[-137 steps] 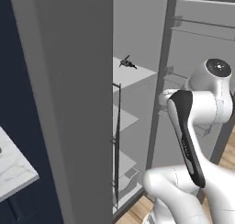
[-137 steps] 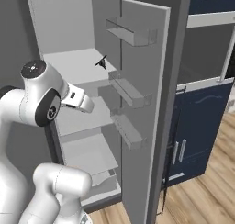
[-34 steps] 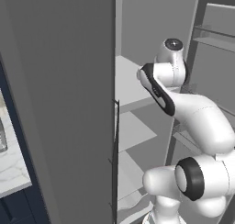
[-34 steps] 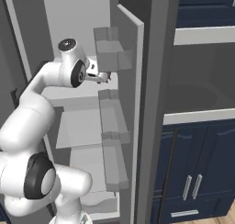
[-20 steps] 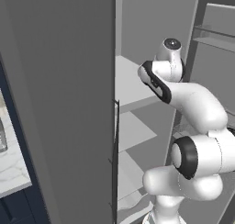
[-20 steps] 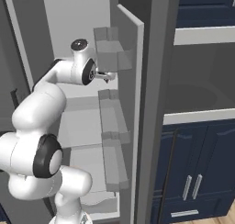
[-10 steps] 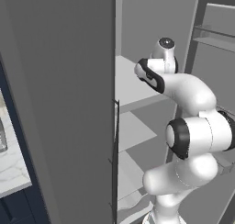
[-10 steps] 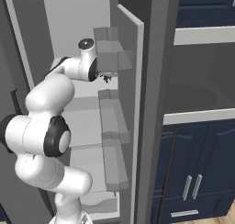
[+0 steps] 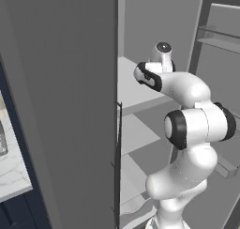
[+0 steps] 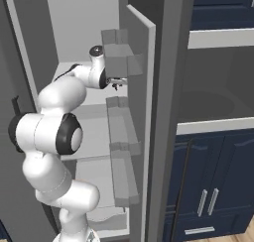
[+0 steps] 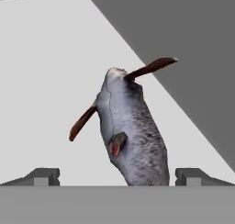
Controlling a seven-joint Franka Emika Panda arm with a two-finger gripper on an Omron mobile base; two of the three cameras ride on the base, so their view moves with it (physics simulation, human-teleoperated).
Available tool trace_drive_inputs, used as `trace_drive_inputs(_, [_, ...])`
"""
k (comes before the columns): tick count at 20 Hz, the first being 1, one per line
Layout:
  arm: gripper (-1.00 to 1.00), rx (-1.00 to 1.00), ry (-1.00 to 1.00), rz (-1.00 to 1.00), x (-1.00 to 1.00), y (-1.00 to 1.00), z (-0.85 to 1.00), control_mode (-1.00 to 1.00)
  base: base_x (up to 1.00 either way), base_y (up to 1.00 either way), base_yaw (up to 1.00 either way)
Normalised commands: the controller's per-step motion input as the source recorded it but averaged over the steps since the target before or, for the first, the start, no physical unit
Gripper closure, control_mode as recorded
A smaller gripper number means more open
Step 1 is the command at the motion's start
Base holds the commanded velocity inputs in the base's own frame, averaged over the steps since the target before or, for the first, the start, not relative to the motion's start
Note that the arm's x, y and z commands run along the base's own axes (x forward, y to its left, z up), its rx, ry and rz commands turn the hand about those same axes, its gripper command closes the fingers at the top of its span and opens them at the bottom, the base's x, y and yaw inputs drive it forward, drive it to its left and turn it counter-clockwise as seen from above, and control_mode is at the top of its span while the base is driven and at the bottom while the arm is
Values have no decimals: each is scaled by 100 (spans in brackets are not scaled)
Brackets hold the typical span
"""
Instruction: Take the cheese, fish, and avocado from the fridge and place them on the plate on the dining counter to create an appetizer plate.
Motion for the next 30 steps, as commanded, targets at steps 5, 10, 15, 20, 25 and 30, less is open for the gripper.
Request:
trace_drive_inputs(5, [-100, 0, 3, 1, 38, 0, -21, -100, 0, 0, 0])
trace_drive_inputs(10, [-100, 0, 3, 1, 35, 0, -21, -100, 0, 0, 0])
trace_drive_inputs(15, [-100, -1, 1, 1, 34, 0, -28, -100, 0, 0, 0])
trace_drive_inputs(20, [-100, -5, 0, 1, 27, 0, -35, -100, 0, 0, 0])
trace_drive_inputs(25, [-100, -6, 0, 2, 23, 0, -40, -100, 0, 0, 0])
trace_drive_inputs(30, [100, -2, 4, 2, 16, 0, -36, -100, 0, 0, 0])
